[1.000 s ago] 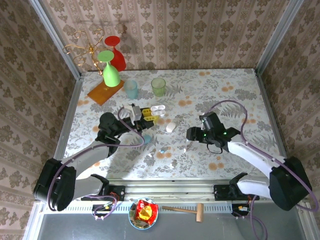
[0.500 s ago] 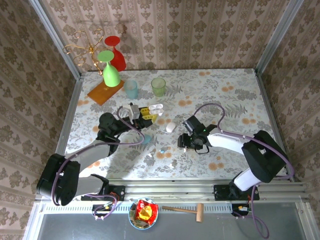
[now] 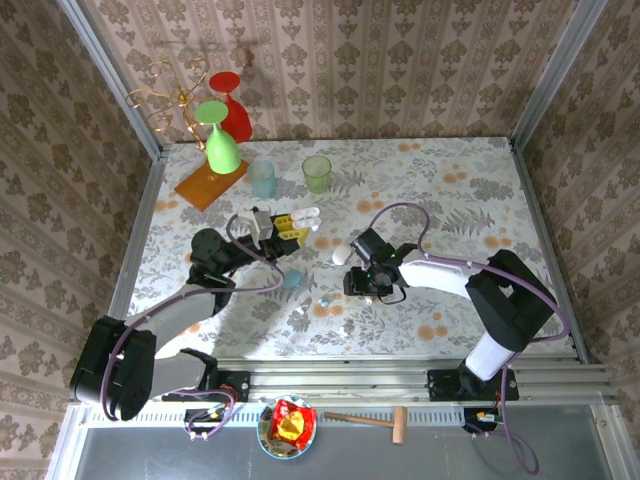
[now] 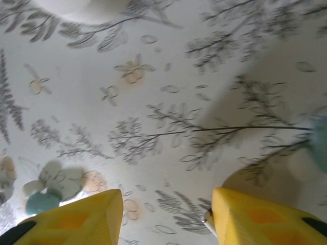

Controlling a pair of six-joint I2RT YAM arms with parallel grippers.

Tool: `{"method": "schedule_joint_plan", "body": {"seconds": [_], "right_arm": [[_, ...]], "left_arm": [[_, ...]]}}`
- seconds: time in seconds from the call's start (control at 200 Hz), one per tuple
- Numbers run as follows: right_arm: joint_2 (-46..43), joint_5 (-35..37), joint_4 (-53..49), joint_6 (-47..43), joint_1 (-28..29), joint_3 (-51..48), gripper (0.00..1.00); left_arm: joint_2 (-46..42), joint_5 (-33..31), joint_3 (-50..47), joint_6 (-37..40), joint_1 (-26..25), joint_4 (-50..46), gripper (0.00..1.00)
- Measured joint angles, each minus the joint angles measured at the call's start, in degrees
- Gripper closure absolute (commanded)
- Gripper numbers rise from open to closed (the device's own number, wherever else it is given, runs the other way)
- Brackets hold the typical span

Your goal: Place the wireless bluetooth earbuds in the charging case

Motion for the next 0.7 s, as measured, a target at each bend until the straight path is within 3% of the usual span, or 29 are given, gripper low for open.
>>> {"method": "schedule_joint_plan", "body": {"seconds": [0.25, 0.37, 0.51, 0.7], "right_arm": [[-0.3, -3.0, -0.5, -2.5, 1.9, 1.2, 0.50], [-4.6, -1.4, -0.5, -2.0, 1.9, -0.5, 0.50], [-11.2, 2.2, -0.5, 3.2, 1.3, -4.1, 0.50], [-11.9, 3.3, -0.7, 10.2, 0.3, -7.0, 0.52]], "left_arm": [[-0.7, 0.0, 0.0, 0.0, 0.0, -0.3, 1.00], [-0.7, 0.0, 0.0, 0.0, 0.0, -0.4, 1.00], [-0.7, 0.0, 0.0, 0.0, 0.0, -0.7, 1.00], [-0.7, 0.0, 0.0, 0.0, 0.0, -1.0, 1.00]]}}
